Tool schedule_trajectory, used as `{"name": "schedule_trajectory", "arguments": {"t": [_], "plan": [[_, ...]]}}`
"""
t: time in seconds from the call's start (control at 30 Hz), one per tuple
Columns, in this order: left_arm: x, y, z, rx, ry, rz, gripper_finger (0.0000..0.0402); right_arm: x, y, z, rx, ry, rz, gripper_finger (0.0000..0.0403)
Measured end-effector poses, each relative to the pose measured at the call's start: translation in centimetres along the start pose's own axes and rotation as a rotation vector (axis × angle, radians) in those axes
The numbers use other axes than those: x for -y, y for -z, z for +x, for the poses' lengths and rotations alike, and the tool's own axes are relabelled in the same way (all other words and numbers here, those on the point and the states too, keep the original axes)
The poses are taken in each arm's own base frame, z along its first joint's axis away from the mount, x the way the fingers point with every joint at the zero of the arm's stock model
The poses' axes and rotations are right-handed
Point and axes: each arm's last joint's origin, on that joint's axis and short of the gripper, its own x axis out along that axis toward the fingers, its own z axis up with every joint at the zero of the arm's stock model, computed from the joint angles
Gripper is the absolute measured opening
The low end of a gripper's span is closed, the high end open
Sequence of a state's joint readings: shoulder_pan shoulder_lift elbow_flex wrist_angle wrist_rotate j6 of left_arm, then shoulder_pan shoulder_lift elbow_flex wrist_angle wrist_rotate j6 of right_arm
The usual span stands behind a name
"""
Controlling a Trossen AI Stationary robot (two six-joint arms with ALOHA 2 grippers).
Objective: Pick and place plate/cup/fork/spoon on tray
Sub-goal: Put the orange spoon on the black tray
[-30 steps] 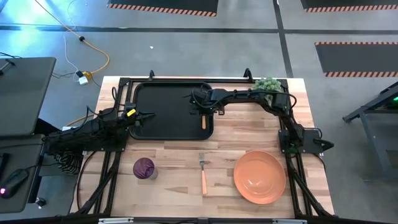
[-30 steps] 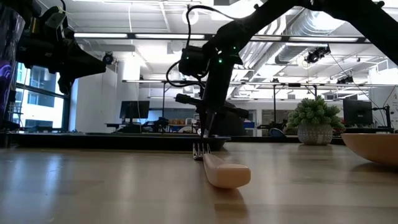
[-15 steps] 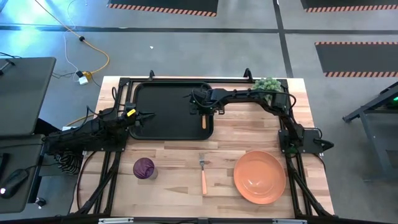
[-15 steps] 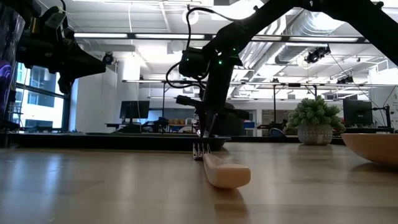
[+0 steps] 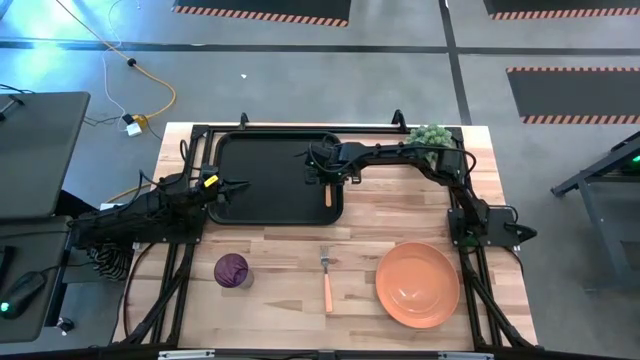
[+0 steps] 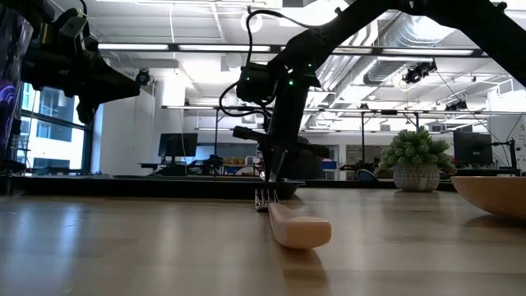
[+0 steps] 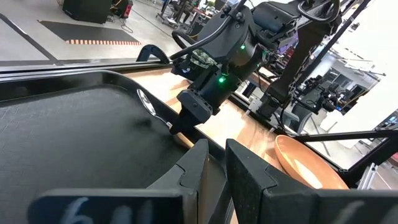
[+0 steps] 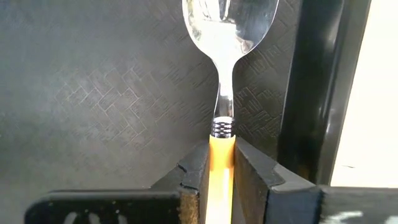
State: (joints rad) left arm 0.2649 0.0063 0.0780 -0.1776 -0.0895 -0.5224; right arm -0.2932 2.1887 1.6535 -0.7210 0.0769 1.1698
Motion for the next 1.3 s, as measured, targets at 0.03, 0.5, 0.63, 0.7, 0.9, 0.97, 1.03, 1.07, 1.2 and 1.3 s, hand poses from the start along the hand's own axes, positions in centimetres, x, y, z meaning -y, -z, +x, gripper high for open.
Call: {"name": "schedule_trajectory", "arguments": {"t": [0.03, 0.5, 0.63, 0.7, 0.9, 0.97, 1.03, 1.07, 1.2, 1.3], "plan": [[0.00, 0.00, 0.00, 0.000, 0.000, 0.000, 0.0046, -0.01, 0.00, 0.00, -0.001, -0.001, -0.002, 0.0051], [0.00, 0.00, 0.00, 0.000, 0.000, 0.002, 0.0046, -0.07, -0.02, 0.00, -0.006, -0.011, -0.001, 0.0112], [0.00, 0.00, 0.00, 0.000, 0.000, 0.002, 0.0046, -0.06, -0.07, 0.00, -0.005, -0.011, 0.002, 0.0128], [0.00, 0.01, 0.00, 0.000, 0.000, 0.002, 0.0046, -0.07, -0.05, 0.00, -0.013, -0.015, 0.002, 0.0131], [0.00, 0.00, 0.00, 0.000, 0.000, 0.002, 0.0046, -0.20, 0.12, -0.01, -0.029, -0.028, -0.001, 0.0130], [0.00, 0.00, 0.00, 0.000, 0.000, 0.002, 0.0046, -0.31, 0.22, -0.02, -0.031, -0.036, -0.003, 0.0130], [0.00, 0.00, 0.00, -0.001, 0.000, 0.002, 0.0046, -0.42, 0.28, -0.03, -0.043, -0.050, -0.004, 0.0129], [0.00, 0.00, 0.00, 0.000, 0.001, 0.002, 0.0046, -0.49, 0.28, -0.03, -0.051, -0.060, -0.004, 0.0129], [0.00, 0.00, 0.00, 0.000, 0.000, 0.002, 0.0046, -0.49, 0.27, -0.03, -0.042, -0.057, -0.008, 0.0129], [0.00, 0.00, 0.00, 0.000, 0.000, 0.002, 0.0046, -0.40, 0.30, -0.03, -0.043, -0.046, -0.006, 0.0129]]}}
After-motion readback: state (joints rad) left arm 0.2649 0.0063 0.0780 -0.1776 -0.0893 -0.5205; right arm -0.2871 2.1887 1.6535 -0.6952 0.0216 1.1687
